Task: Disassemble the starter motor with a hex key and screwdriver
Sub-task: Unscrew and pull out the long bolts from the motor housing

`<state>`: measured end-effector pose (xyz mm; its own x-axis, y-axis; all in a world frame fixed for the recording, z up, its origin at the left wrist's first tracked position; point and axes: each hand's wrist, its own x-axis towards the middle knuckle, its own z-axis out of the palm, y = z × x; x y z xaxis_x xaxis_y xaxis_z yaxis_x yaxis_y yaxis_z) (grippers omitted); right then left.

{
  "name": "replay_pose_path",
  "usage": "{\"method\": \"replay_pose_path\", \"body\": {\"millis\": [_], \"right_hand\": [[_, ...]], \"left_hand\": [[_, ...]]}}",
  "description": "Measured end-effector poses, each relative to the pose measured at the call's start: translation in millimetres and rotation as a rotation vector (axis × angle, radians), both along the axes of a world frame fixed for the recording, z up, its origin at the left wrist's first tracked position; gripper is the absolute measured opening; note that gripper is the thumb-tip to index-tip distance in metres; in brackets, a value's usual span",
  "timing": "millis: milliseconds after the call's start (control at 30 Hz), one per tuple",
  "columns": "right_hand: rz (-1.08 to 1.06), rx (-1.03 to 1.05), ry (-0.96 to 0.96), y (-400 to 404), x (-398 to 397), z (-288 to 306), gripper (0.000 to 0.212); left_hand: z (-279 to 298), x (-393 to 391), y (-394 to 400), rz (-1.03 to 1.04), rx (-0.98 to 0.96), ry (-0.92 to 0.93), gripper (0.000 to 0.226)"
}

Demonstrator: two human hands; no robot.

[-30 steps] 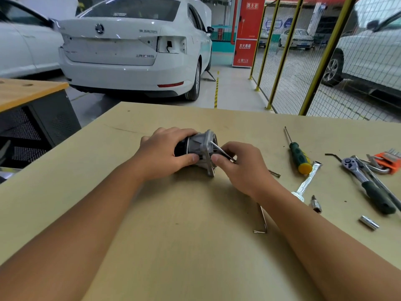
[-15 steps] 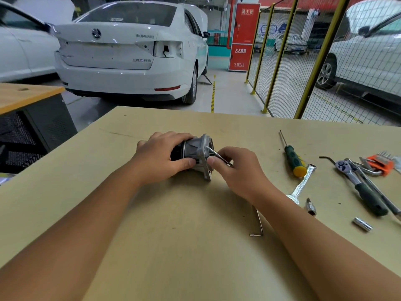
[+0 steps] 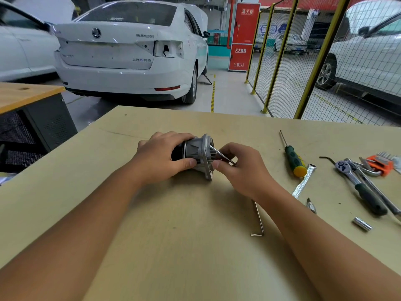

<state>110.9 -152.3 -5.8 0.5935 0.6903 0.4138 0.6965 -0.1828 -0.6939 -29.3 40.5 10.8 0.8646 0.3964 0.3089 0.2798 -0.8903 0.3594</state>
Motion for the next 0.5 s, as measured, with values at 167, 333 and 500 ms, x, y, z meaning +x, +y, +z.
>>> {"method": "replay_pose_path", "body": {"millis": [167,333,500], "right_hand": [[0.034,0.054,0.097,-0.2,-0.4,2.5,0.016],[-0.002,-0.066,0.038,0.3,-2.3,2.7,0.02],[0.039,0.032,0.129,-1.6,-1.3,2.4,0.011]], "left_hand": [[-0.8,0.4,0.6,-0.005,-0.001,-0.004,0.069],[-1.5,0.6,1.0,0.001,0.01,-0.004,0.07],[-1.3,0.7,1.5,-0.003,0.014,-0.007,0.069]]}}
